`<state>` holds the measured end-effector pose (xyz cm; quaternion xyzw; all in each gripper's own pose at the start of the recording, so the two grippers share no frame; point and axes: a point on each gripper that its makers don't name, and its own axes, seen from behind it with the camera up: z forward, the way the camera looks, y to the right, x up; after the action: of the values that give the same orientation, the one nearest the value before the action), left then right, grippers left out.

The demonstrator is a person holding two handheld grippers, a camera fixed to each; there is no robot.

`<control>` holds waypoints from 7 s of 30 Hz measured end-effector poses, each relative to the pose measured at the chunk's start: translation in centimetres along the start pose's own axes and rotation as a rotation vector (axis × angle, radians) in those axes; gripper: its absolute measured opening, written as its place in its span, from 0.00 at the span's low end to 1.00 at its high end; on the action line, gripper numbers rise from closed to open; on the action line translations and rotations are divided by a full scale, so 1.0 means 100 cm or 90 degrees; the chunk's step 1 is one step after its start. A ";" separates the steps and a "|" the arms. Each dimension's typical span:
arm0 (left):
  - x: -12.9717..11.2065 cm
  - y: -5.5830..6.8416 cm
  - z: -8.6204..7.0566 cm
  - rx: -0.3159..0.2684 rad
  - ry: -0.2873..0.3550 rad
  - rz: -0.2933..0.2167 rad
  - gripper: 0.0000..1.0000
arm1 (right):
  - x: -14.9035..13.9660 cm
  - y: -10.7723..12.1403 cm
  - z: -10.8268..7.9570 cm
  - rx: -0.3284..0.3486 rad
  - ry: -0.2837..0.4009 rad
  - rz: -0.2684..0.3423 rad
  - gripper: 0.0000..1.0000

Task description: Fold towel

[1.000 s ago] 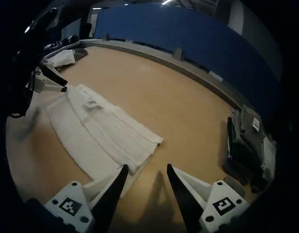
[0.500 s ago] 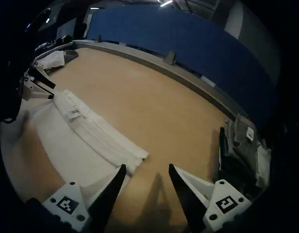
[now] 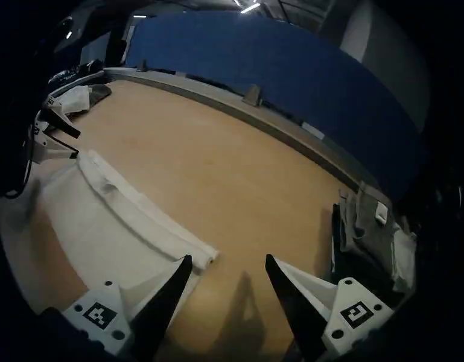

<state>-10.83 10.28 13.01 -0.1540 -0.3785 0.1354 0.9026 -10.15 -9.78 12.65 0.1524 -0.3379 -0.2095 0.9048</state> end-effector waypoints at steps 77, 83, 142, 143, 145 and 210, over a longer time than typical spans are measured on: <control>-0.084 0.046 -0.093 -0.065 -0.029 -0.057 0.84 | -0.068 -0.085 -0.069 0.169 -0.060 0.073 0.45; -0.084 0.046 -0.095 -0.063 -0.030 -0.056 0.85 | -0.072 -0.087 -0.069 0.180 -0.069 0.076 0.26; -0.082 0.018 -0.121 -0.046 -0.002 -0.078 0.92 | 0.110 -0.159 -0.080 0.266 0.085 -0.033 0.03; -0.083 0.017 -0.121 -0.045 -0.002 -0.080 0.92 | 0.112 -0.165 -0.078 0.272 0.084 -0.038 0.03; -0.083 0.016 -0.123 -0.045 0.000 -0.083 0.92 | 0.116 -0.180 -0.074 0.285 0.083 -0.047 0.03; -0.082 0.017 -0.123 -0.039 0.005 -0.083 0.92 | 0.034 -0.210 -0.053 0.295 0.011 -0.040 0.77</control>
<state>-7.64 6.73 -1.11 -0.1571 -0.3880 0.0639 0.9059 -10.04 -28.89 1.93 0.3679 -0.3644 -0.1529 0.8417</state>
